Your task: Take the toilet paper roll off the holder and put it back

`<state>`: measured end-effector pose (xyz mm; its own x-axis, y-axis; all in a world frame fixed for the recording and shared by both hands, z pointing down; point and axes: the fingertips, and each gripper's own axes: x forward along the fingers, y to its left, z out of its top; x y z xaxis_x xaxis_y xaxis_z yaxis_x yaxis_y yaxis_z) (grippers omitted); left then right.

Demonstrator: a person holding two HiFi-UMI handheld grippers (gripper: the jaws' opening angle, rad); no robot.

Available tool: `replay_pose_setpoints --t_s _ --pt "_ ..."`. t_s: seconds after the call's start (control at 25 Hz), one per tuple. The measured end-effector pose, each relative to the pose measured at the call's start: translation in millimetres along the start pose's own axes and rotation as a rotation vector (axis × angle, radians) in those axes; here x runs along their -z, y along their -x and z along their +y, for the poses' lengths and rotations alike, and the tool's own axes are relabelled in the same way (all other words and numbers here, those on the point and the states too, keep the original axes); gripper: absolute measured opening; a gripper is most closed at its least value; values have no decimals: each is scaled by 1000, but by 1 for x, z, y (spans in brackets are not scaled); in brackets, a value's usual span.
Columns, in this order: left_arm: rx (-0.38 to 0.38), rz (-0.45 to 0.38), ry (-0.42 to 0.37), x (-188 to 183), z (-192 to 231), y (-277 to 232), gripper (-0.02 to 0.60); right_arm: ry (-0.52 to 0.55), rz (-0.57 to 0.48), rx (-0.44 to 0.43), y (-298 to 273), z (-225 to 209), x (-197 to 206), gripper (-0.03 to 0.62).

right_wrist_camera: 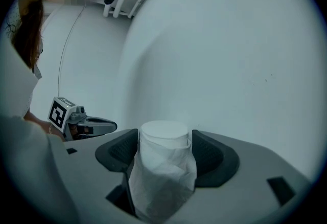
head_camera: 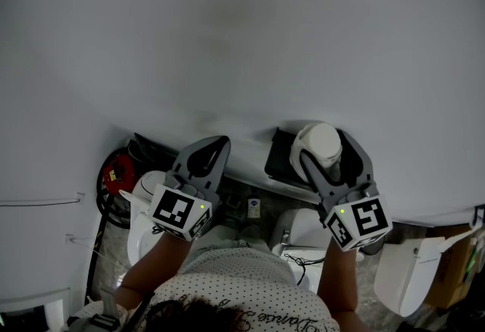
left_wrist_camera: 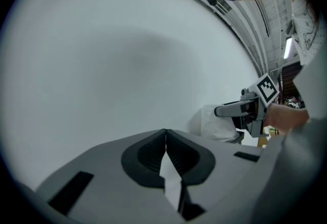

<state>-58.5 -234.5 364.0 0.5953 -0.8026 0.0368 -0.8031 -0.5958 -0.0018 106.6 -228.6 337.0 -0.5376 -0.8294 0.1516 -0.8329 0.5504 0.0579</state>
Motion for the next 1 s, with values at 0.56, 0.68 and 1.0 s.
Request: replay_pose_setpoints --t_s 0.56,0.68,1.0 --pt "12 -16 -1 -5 -3 0 5 19 -107 39 11 -3 -37 325" --pt "14 -22 -4 -6 -3 0 5 30 -142 60 16 -3 -45 284" --pt "24 -26 -11 -8 -5 1 5 49 -276 162 45 -10 -67 53"
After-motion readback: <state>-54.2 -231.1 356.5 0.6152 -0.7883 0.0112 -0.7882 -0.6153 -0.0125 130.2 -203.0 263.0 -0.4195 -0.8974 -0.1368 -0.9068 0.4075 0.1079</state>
